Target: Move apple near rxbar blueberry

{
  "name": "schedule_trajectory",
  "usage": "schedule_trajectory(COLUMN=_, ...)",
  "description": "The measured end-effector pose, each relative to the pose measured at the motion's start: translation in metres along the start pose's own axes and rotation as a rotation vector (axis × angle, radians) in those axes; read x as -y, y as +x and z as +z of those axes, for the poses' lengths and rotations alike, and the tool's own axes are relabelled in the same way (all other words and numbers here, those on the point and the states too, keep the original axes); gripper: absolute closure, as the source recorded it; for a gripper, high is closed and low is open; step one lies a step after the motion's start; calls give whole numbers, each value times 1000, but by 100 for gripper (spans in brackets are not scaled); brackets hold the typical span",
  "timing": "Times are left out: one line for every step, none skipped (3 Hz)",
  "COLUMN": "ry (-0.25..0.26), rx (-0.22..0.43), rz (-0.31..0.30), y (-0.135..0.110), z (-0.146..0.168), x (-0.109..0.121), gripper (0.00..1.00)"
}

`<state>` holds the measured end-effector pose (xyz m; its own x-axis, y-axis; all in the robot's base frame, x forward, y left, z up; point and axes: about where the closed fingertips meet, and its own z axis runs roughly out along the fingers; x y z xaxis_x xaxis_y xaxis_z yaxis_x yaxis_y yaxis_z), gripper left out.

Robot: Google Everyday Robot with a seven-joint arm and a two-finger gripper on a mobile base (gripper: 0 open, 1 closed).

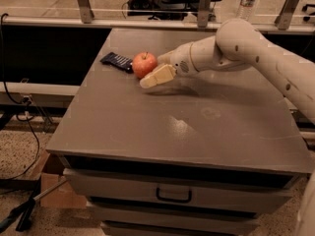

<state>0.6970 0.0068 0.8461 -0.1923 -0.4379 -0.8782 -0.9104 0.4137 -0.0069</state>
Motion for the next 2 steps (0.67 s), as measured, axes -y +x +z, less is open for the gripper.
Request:
schedule_trajectory(ry=45, rx=39, rz=-15, y=-7, z=-35, x=-3, gripper=0)
schedule_trajectory(ry=113, rx=82, rz=-42, y=0, z=-108, x=2, gripper=0)
